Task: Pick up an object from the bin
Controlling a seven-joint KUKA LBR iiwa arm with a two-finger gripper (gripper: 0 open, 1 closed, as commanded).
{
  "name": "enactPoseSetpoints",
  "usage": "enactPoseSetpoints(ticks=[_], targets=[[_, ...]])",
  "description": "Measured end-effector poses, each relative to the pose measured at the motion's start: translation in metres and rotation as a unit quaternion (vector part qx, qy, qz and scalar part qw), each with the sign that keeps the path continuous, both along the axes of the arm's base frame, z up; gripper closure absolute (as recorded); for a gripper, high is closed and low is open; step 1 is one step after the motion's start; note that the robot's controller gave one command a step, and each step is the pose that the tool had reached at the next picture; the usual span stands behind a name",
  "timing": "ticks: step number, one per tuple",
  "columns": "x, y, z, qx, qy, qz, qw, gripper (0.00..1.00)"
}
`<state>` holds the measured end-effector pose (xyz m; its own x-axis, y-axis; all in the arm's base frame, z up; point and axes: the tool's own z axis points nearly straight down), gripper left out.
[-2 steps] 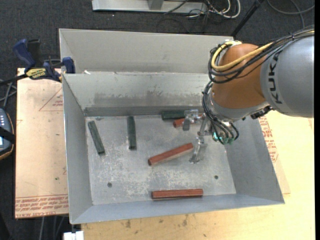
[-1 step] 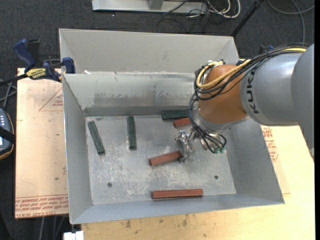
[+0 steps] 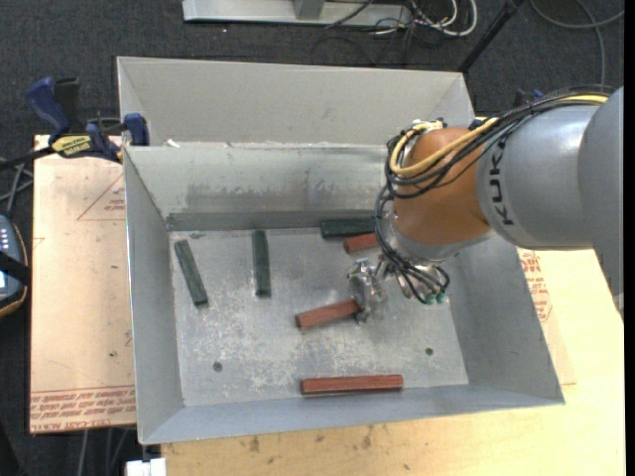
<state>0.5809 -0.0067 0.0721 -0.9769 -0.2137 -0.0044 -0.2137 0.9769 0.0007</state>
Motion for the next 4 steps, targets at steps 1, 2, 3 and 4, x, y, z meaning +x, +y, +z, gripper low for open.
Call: enactPoseSetpoints(ticks=[1,2,3,4], targets=[[0.013,0.012,0.197,0.0,-0.002,0.005,1.0,1.0],[0.012,0.012,0.194,0.0,-0.0002,0.005,1.0,1.0],[0.017,0.005,0.091,0.0,0.0035,0.014,0.9999,0.0],[0.019,0.005,0.093,0.0,0.0012,0.014,0.9999,0.0]])
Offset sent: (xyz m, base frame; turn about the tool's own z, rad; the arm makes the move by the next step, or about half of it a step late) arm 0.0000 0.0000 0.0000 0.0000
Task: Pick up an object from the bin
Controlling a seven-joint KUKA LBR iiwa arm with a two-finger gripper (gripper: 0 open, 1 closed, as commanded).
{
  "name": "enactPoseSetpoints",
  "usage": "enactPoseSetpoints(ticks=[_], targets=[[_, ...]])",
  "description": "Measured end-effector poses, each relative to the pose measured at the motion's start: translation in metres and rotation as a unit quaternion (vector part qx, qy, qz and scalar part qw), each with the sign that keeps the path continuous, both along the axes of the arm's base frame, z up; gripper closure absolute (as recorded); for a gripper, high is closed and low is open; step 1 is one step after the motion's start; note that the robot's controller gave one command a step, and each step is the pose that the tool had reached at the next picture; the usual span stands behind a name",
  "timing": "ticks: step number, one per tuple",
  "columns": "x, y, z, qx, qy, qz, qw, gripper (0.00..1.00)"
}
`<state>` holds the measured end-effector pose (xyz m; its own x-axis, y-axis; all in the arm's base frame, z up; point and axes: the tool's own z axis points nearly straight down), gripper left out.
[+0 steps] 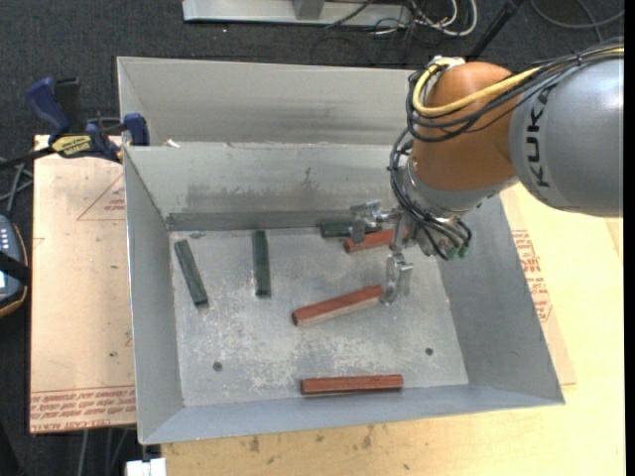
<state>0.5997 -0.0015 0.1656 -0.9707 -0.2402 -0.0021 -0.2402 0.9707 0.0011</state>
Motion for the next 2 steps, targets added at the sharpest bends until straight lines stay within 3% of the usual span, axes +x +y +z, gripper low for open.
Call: enactPoseSetpoints(ticks=[1,2], targets=[[-0.0086,0.0188,-0.0937,-0.001,-0.0004,0.093,0.9956,1.0],[-0.0086,0.0188,-0.0937,-0.001,-0.0004,0.093,0.9956,1.0]])
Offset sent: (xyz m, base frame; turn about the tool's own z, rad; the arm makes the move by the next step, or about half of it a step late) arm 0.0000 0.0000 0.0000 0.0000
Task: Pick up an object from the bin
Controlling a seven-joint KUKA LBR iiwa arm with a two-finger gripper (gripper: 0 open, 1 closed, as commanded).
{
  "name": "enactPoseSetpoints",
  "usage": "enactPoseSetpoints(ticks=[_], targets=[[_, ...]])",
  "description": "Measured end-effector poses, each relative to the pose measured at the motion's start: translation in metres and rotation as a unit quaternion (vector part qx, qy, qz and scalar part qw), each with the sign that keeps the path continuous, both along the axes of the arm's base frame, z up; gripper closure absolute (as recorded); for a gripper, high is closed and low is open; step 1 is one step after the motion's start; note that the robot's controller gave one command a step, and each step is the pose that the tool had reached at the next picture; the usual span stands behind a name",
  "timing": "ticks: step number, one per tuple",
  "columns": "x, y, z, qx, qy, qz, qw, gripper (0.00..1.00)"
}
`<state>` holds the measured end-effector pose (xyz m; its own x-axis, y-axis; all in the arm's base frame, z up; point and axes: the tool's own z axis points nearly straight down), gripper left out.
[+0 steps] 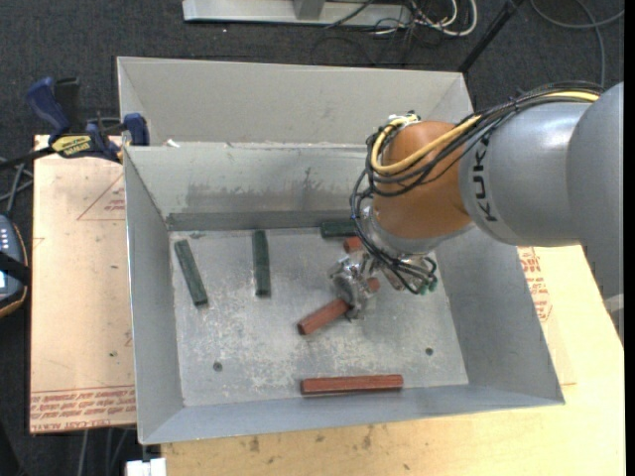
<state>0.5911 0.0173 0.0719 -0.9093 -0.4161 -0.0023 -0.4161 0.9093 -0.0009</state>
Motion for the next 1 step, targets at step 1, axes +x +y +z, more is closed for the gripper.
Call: enactPoseSetpoints(ticks=[1], targets=[[-0.0048,-0.0121,0.1311,0.001,-0.0007,-0.01,0.9999,1.0]])
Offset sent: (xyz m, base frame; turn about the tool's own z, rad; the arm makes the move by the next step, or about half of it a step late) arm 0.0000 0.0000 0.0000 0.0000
